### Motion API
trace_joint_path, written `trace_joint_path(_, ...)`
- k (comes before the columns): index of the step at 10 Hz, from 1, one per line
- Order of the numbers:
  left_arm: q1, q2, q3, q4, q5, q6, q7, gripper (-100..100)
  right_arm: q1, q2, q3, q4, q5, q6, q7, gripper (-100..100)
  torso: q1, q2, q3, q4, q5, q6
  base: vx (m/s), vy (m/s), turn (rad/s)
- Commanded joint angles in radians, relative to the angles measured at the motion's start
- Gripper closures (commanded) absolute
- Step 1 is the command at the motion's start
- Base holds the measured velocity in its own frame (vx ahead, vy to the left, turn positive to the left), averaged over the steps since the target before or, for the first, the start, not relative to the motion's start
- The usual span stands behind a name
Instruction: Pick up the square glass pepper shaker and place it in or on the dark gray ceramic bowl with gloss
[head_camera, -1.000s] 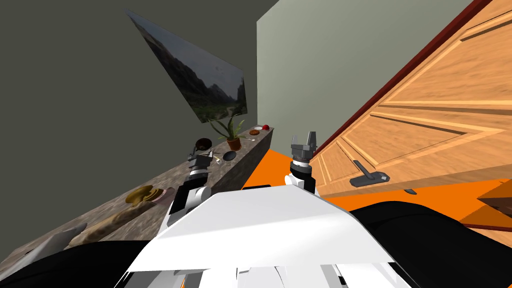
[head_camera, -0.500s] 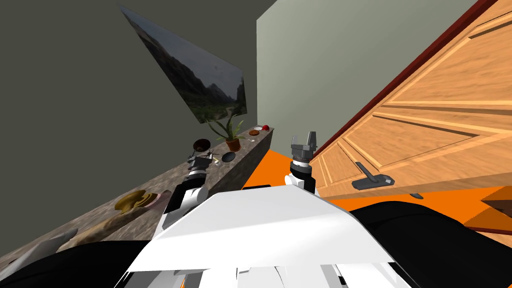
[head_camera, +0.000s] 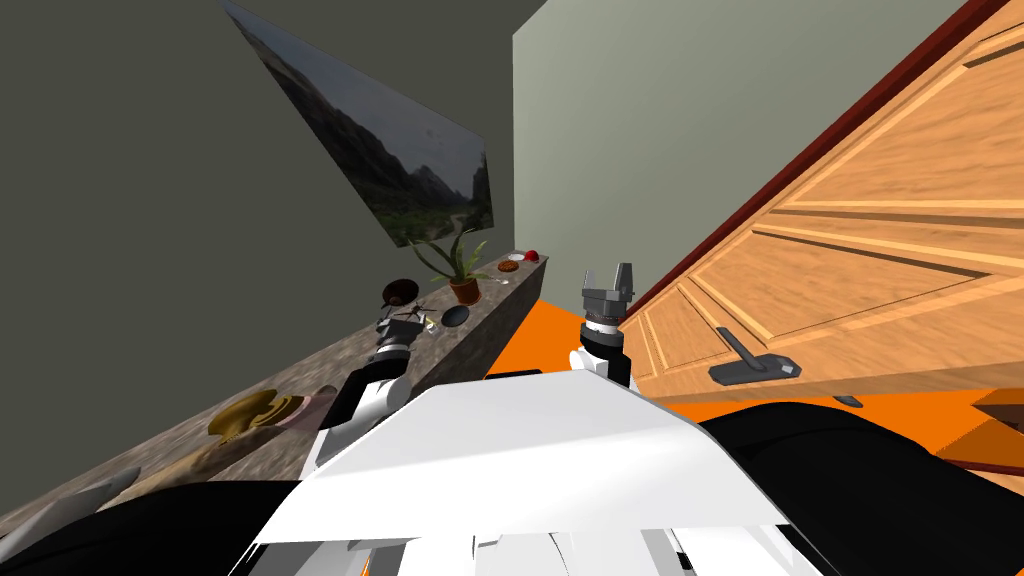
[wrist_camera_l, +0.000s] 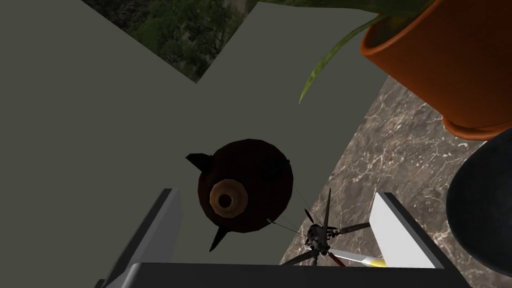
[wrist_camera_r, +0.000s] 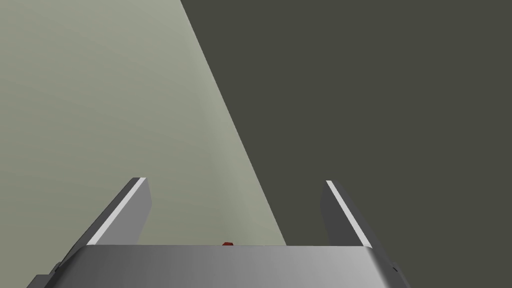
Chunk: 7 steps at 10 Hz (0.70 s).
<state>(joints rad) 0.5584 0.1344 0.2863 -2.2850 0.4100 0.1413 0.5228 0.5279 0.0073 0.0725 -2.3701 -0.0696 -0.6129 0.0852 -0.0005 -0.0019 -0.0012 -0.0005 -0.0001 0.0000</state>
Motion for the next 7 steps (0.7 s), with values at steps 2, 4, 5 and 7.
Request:
trace_joint_path(2, -0.003, 0.002, 0.03, 0.018, 0.036, 0.066, 0.047, -100, 0.0, 0.0, 0.0, 0.0, 0.0, 0.0, 0.0, 0, 0.0, 0.0, 0.0, 0.0, 0.0, 0.0, 0.03, -0.008, 0.007)
trace_joint_path(4, -0.002, 0.001, 0.046, 0.027, 0.056, 0.114, 0.073, -100, 0.0, 0.0, 0.0, 0.0, 0.0, 0.0, 0.0, 0, 0.0, 0.0, 0.0, 0.0, 0.0, 0.0, 0.021, -0.007, 0.006)
trace_joint_path(5, -0.001, -0.001, 0.062, 0.037, 0.076, 0.137, 0.099, -100, 0.0, 0.0, 0.0, 0.0, 0.0, 0.0, 0.0, 0, 0.0, 0.001, 0.0, 0.0, 0.0, 0.0, 0.032, -0.005, 0.016)
trace_joint_path(7, 0.0, -0.003, 0.077, 0.047, 0.096, 0.192, 0.124, -100, 0.0, 0.0, 0.0, 0.0, 0.0, 0.0, 0.0, 0, 0.0, 0.0, 0.0, 0.0, 0.0, 0.0, 0.032, -0.01, 0.006)
